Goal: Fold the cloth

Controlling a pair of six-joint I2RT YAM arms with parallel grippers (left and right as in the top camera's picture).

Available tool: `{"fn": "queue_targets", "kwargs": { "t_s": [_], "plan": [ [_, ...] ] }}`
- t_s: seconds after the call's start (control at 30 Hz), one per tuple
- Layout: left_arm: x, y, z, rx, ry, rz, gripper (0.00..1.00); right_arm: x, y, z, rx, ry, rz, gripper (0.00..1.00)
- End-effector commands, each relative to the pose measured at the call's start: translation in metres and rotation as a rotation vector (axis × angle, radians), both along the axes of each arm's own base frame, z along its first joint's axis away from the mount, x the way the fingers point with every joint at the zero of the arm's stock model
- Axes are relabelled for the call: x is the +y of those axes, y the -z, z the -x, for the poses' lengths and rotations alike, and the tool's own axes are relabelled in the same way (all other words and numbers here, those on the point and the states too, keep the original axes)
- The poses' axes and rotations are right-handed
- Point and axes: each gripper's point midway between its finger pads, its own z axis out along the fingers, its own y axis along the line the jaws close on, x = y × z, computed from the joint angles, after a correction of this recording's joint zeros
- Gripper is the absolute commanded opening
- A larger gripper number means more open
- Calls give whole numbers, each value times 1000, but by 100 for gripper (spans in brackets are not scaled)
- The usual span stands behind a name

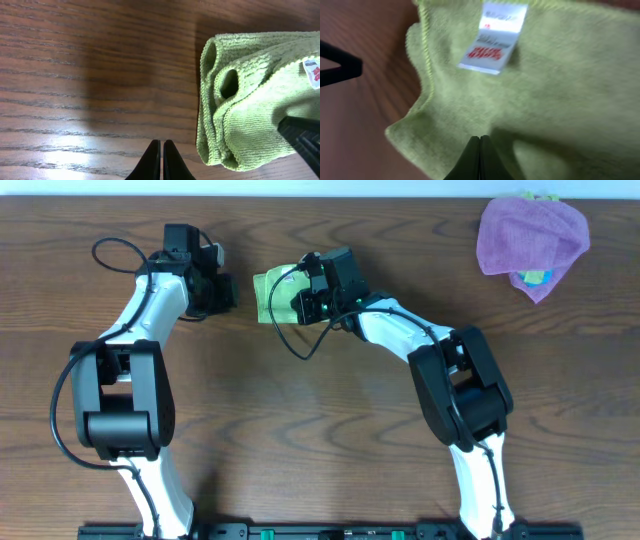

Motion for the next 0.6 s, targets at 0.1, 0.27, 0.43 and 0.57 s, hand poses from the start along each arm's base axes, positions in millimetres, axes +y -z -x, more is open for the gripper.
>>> {"fn": "queue_targets", "kwargs": {
  "t_s": [0.1,0.27,0.43,0.57],
  "plan": [
    [1,-2,1,-11,7,-4,5,7,-46,-28,-210,30,-1,1],
    [1,-2,0,-15,7,-4,6,6,-61,-43,-296,75,-10,2],
    [1,-3,-1,-18,7,-4,6,6,-55,-43,-289,73,0,1],
    [1,-3,-1,-18,7,-4,6,11,-35,-41,-267,75,0,2]
  ]
}}
